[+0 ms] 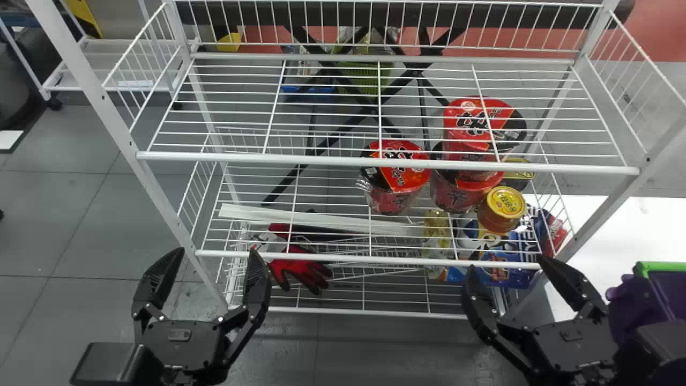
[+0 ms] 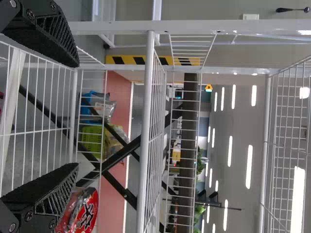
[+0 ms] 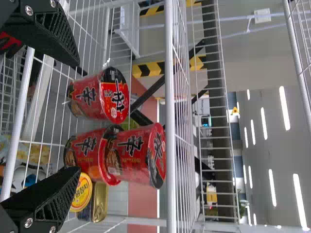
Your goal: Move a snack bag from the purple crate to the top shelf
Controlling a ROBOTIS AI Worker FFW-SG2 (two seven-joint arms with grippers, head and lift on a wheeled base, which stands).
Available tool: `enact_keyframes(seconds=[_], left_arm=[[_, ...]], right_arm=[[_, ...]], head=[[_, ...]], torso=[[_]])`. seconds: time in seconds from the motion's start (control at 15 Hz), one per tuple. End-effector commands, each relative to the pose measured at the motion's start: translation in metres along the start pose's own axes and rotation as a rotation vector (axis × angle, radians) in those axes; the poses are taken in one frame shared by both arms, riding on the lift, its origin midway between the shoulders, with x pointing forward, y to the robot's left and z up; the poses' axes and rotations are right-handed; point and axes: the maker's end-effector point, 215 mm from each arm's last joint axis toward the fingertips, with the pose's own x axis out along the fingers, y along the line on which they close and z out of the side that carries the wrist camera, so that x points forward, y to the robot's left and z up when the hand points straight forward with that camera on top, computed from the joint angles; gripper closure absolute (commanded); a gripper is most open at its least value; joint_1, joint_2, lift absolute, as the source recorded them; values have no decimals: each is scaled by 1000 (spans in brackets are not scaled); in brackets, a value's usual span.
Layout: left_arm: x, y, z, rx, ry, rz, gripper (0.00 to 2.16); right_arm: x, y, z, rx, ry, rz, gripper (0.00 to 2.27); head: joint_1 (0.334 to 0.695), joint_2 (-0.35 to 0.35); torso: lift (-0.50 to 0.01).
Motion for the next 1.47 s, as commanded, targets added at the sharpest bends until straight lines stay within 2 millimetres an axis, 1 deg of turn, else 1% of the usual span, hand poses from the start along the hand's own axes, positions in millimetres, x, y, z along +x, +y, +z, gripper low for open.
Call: enact_keyframes(seconds=[0.0,0.53,0.73,0.8,1.0,1.2,1.27,1.33,1.4], left_arm=[[0,0,0,0,1,0,80],[-1,-1,0,-2,1,-1,80],[-2,-1,0,-2,1,-1,80],[-2,-1,0,-2,1,-1,80],[-2,-1,-1,-3,1,0,80],[-2,0,-2,-4,1,3,80],[-2,0,-2,-4,1,3,80],[-2,0,-3,-3,2,3,80],[-1,0,-2,-3,1,3,80]], right_arm=[[-1,0,4,4,-13,6,22],[-1,0,4,-3,-16,8,19],[-1,0,3,-1,-12,6,19],[-1,0,-1,-2,1,6,19],[-2,-3,4,8,-19,1,19],[-2,-1,6,6,-28,12,22],[-3,7,15,1,-62,48,19],[-10,10,27,-15,-119,72,12],[-18,12,44,-29,-192,77,12]], head=[[695,13],[695,11],[695,11],[695,11],[695,11],[695,8],[695,9],[695,13],[695,20]], torso=[[-450],[-450],[-452],[-452],[-452],[-452],[-452],[-452],[-452]])
